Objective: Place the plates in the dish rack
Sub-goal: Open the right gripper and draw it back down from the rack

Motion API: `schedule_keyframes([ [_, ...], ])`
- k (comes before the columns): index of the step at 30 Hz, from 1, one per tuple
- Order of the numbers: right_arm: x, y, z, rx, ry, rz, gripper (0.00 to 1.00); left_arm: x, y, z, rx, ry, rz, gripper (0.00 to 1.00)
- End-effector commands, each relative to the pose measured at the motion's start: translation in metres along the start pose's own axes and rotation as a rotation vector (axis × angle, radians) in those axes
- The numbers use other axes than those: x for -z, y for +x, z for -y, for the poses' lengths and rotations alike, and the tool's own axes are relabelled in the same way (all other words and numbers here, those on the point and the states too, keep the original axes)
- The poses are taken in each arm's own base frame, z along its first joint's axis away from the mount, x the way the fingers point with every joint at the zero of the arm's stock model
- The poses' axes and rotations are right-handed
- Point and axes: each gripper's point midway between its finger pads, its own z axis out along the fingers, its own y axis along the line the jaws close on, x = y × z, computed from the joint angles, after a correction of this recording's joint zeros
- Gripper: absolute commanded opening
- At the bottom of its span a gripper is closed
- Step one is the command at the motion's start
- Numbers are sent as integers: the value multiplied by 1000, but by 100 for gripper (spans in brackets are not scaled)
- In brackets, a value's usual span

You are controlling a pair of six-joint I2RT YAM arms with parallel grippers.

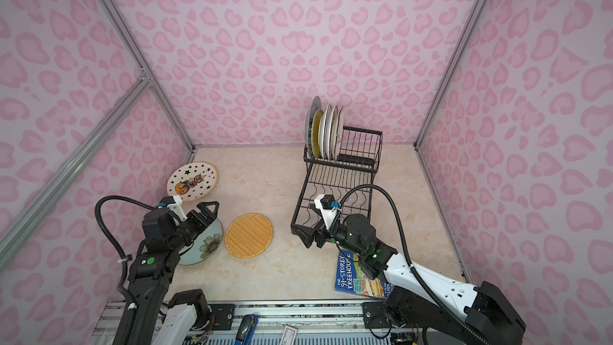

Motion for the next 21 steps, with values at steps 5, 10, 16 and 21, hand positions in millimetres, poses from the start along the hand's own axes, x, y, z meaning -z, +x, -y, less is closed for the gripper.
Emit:
schedule_keyframes([
  [5, 1, -10, -15, 39, -65, 108, 98, -27, -64, -20, 217, -68, 99, 97],
  [10, -4, 11, -10, 26, -51, 75, 98, -52, -99, -58, 351, -110, 123, 99],
  [16, -10, 20, -5, 14, -39, 60, 98, -75, -123, -120, 448, -227, 147, 96],
  [21, -13, 26, -1, 9, -25, 46, 98, -100, -126, -144, 472, -245, 139, 90],
])
